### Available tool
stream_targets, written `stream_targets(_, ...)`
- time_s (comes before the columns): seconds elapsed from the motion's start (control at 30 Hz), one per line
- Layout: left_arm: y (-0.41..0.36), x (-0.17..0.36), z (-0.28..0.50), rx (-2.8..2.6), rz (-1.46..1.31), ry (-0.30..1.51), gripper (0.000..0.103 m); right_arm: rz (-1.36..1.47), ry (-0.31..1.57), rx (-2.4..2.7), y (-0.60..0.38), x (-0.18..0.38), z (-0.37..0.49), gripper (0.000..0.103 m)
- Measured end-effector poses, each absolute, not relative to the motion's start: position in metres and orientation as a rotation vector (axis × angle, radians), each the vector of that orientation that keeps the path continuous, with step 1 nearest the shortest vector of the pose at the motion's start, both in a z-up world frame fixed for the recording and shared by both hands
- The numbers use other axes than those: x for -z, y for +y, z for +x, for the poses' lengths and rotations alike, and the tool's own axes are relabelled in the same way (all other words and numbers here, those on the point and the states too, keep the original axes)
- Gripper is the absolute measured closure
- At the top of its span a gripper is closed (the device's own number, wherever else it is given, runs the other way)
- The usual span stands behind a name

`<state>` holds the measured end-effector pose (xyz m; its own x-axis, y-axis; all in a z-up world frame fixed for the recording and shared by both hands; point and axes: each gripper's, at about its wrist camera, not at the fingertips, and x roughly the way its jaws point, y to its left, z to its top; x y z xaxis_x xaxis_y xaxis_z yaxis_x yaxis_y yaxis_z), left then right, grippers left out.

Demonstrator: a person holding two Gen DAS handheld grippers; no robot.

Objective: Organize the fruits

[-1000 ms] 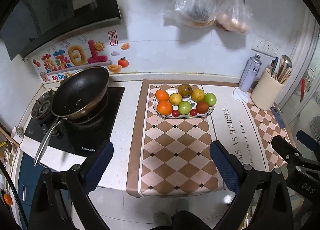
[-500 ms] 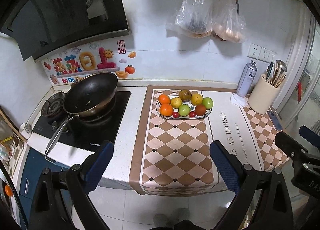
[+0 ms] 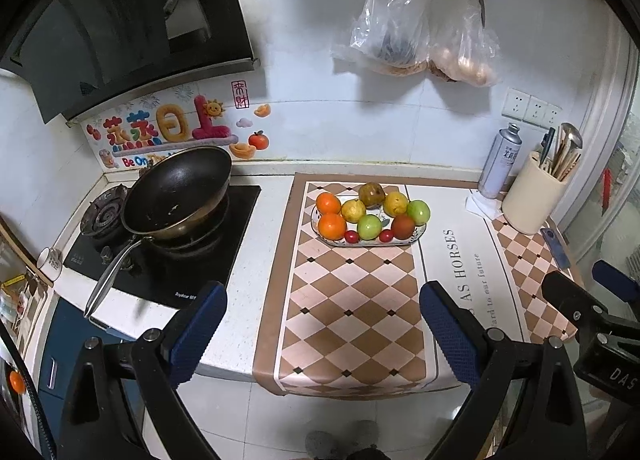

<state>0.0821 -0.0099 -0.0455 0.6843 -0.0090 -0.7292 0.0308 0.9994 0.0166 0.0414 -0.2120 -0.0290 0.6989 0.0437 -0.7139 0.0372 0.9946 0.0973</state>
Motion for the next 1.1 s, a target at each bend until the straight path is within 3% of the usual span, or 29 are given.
stream_targets(0.5, -0.01, 0.085, 0.151, -0.006, 0.047, 0.908, 0.004, 0.089, 0.884, 0.046, -0.217, 0.072, 0.12, 0.002)
stream_targets(1.1, -0.012, 0.09, 0.167, 0.005, 0.043, 0.917, 0.003, 0.069, 0.898, 0.051, -0.216, 0.08, 0.136, 0.002)
